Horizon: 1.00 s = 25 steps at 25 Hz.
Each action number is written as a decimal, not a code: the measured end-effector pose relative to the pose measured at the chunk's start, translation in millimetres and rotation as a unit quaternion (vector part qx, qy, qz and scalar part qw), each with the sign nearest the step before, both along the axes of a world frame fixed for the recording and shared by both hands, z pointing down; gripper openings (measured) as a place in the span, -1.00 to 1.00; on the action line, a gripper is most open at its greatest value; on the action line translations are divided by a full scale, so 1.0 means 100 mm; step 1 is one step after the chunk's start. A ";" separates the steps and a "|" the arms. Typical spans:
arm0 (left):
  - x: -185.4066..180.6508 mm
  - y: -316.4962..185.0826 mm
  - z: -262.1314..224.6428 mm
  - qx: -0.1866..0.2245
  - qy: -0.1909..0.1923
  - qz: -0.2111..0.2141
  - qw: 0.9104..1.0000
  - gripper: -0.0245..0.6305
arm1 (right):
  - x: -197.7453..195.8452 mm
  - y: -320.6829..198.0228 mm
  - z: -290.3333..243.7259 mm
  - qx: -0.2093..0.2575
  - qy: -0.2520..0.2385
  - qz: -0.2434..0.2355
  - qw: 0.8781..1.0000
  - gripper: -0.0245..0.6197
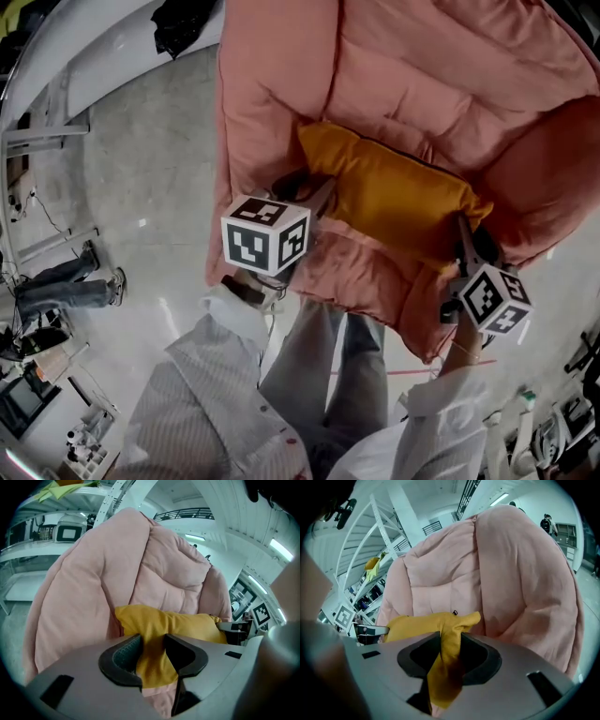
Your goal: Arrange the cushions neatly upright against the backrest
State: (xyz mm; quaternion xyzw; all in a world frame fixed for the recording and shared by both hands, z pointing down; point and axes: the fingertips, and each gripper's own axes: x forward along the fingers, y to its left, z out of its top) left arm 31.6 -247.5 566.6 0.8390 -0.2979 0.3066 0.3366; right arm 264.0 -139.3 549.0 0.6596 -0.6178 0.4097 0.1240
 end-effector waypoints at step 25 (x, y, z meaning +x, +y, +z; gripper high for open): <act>0.04 0.10 0.71 -0.018 -0.042 -0.011 0.999 -0.24 | 0.10 0.13 0.91 -0.112 0.057 -0.020 0.992 -0.49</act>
